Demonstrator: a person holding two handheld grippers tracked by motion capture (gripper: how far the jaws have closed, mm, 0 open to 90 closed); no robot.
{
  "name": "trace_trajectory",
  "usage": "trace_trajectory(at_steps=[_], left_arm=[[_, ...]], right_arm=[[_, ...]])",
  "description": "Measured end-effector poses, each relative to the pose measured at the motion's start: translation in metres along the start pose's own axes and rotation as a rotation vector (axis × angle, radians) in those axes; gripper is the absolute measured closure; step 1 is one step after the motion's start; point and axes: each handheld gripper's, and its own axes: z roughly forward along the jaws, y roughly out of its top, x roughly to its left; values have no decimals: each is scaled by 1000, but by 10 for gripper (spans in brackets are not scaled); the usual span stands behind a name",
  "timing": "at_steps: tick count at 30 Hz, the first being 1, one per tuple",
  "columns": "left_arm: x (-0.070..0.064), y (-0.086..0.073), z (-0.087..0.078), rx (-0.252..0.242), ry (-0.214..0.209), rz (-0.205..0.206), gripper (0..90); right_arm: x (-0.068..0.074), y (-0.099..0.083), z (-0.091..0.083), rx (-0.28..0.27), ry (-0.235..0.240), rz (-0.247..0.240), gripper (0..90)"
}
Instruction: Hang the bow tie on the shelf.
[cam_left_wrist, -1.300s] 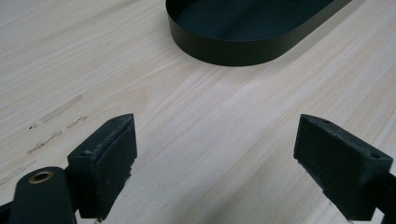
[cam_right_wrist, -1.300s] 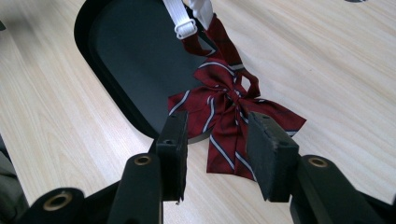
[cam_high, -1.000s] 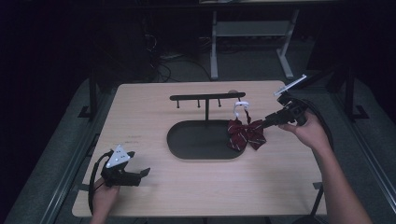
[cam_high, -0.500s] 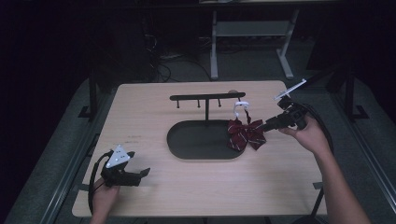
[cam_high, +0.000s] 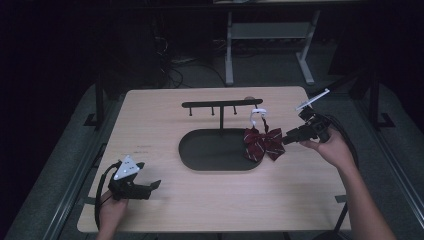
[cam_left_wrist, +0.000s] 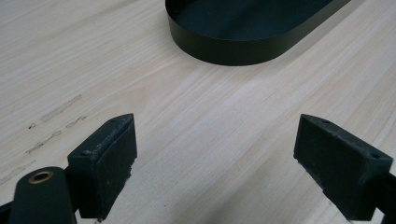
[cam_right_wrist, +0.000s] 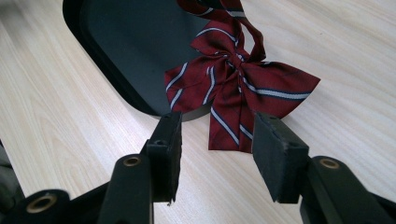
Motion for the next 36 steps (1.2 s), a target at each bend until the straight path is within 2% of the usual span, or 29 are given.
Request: trace_trajectory(at_steps=[19,36], left_arm=[[0,0,1,2,-1,-1,132],[-1,0,1,3,-2,-3,132]], right_arm=[[0,-15,5,10,-3,26,484],[2,-34,8,6,-3,29,473]])
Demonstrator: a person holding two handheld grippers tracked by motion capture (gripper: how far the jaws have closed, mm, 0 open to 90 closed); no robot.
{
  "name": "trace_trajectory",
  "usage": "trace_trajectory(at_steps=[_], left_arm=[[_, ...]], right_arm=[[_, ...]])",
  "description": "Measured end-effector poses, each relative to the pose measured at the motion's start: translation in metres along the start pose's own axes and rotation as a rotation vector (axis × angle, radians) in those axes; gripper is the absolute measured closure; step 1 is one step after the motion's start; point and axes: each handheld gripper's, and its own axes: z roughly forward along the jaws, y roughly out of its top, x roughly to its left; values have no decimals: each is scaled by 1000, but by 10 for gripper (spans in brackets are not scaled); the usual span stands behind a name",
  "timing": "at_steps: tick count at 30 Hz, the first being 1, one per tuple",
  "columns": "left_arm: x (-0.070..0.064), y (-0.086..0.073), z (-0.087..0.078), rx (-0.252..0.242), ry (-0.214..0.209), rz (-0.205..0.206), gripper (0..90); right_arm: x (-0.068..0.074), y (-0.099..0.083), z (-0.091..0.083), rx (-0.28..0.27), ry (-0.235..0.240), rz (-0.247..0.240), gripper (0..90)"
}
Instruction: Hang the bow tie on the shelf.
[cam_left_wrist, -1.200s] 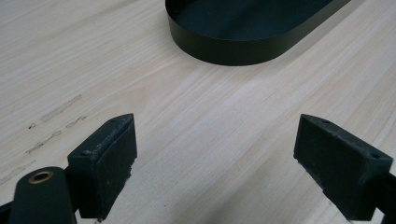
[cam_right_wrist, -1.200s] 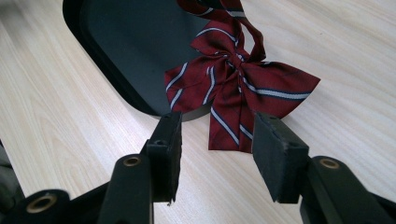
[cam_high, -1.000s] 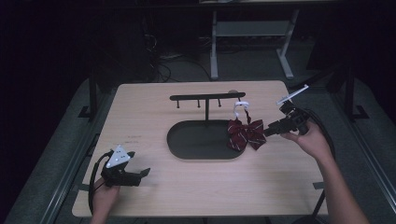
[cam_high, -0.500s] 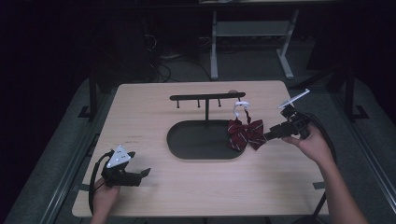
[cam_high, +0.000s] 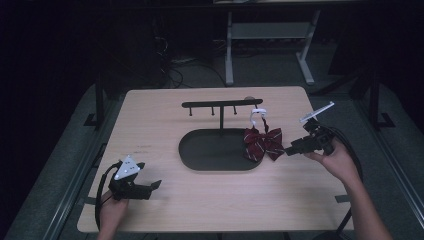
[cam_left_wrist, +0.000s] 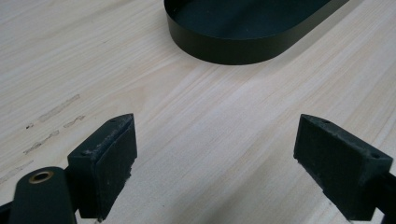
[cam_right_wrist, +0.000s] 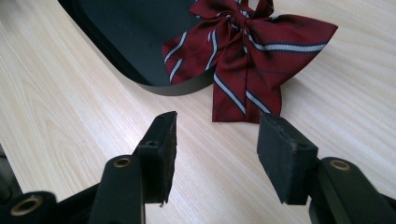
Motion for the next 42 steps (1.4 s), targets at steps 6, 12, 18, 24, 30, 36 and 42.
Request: trace_trajectory(at_steps=[6,12,18,24,30,36,42], left_arm=[[0,0,0,0,2,2,132],[0,0,0,-1,1,1,132],[0,0,0,2,2,5,132],[-1,0,0,1,1,2,132],[-1,0,0,9,1,4,132],[-1,0,0,6,-1,7,132],[-1,0,1,8,-1,12,132]], right_arm=[[1,-6,1,-1,1,-1,473],[5,-11,1,1,-10,-14,469],[6,-21,3,-2,-2,-4,467],[5,-31,6,-5,4,5,466],[7,-41,9,-10,7,13,466],[8,-49,11,-14,8,10,462],[12,-56,13,-20,5,7,462]])
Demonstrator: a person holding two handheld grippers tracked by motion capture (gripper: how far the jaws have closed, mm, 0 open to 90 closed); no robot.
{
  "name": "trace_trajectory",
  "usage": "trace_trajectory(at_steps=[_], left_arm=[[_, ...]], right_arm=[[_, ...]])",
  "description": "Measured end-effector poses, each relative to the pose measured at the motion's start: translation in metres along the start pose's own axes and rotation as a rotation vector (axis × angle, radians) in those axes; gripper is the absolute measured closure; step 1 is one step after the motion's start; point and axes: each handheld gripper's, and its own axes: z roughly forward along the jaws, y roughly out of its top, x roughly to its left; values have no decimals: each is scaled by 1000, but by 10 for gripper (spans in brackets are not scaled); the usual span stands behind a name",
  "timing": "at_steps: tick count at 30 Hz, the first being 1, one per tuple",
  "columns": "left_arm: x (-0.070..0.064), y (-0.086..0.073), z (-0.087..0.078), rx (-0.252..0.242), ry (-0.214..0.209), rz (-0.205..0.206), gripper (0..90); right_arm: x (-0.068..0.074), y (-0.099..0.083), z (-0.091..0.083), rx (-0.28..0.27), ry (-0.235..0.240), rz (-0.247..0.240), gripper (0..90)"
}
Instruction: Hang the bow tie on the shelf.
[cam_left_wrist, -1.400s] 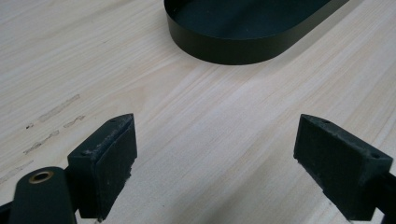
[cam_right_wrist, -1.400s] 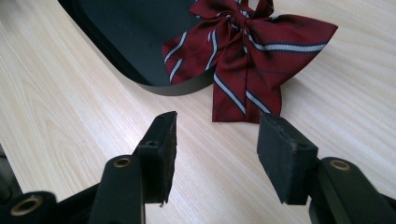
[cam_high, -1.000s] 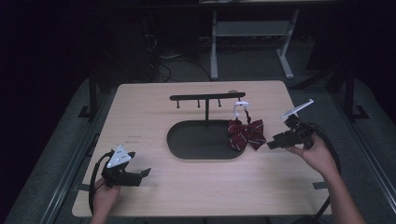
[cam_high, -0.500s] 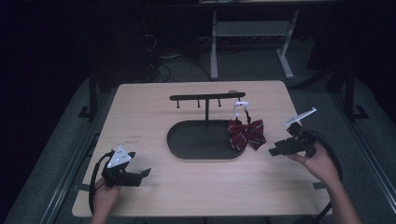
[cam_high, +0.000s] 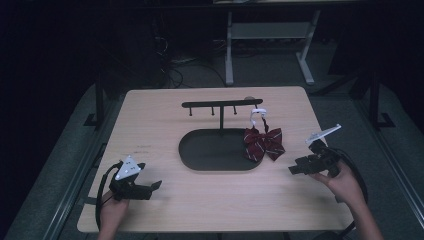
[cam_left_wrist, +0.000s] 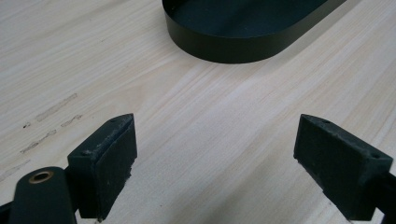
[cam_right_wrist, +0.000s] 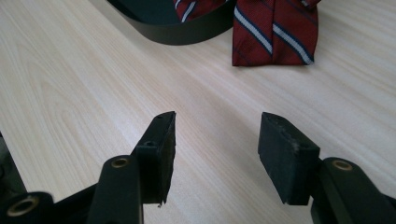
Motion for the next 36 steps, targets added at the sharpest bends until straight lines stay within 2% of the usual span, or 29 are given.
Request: trace_trajectory(at_steps=[5,22,29,34,36], left_arm=[[0,0,0,1,0,-5,132],[-1,0,0,2,-2,-1,132],[-1,0,1,3,-5,-1,132],[-1,1,1,-7,0,-6,132],[1,1,1,0,0,0,132]], right_arm=[[2,-5,3,-13,-1,-7,462],[3,-27,6,-51,0,19,461],[10,-36,7,-67,-24,14,461],[16,-42,2,-113,-31,15,461],[18,-45,1,-142,-43,-6,455]])
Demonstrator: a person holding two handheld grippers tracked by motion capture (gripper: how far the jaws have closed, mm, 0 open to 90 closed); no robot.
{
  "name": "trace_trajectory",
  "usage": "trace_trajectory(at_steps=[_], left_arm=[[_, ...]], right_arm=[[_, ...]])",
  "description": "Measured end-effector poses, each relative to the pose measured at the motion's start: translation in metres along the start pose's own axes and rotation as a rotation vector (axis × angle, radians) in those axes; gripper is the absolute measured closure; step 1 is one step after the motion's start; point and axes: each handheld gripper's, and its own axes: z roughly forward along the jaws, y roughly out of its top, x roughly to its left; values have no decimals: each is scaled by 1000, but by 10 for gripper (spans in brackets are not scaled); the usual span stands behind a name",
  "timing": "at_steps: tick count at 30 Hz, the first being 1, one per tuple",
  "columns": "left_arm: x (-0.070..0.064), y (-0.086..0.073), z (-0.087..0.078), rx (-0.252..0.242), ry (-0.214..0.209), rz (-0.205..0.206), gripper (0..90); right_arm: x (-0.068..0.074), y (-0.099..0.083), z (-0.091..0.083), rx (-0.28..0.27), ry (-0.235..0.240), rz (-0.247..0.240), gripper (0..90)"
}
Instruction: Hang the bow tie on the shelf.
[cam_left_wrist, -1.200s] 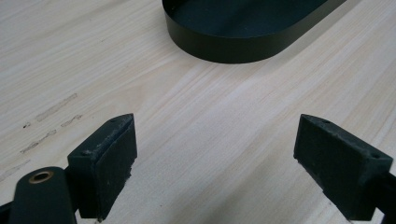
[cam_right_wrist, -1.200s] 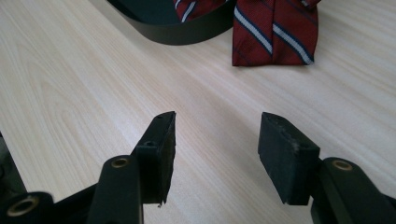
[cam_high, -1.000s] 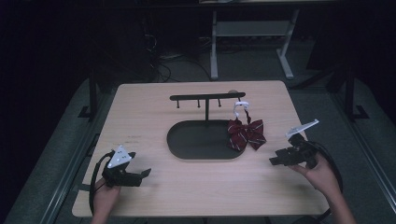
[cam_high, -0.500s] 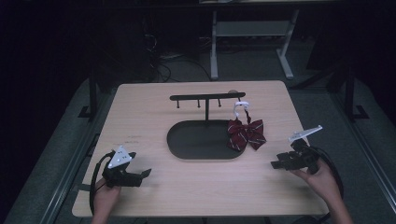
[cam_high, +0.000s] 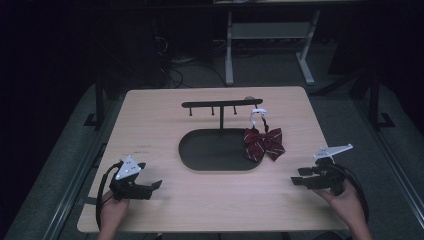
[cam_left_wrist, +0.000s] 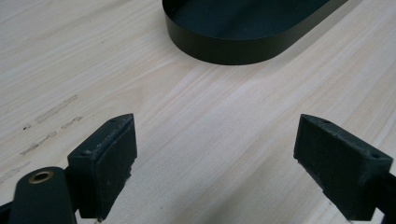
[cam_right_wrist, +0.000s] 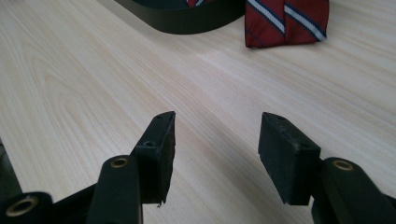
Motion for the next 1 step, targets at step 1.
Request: trace_trajectory(at_steps=[1], left_arm=[[0,0,0,0,2,-1,132]], right_arm=[[2,0,0,0,-8,6,450]])
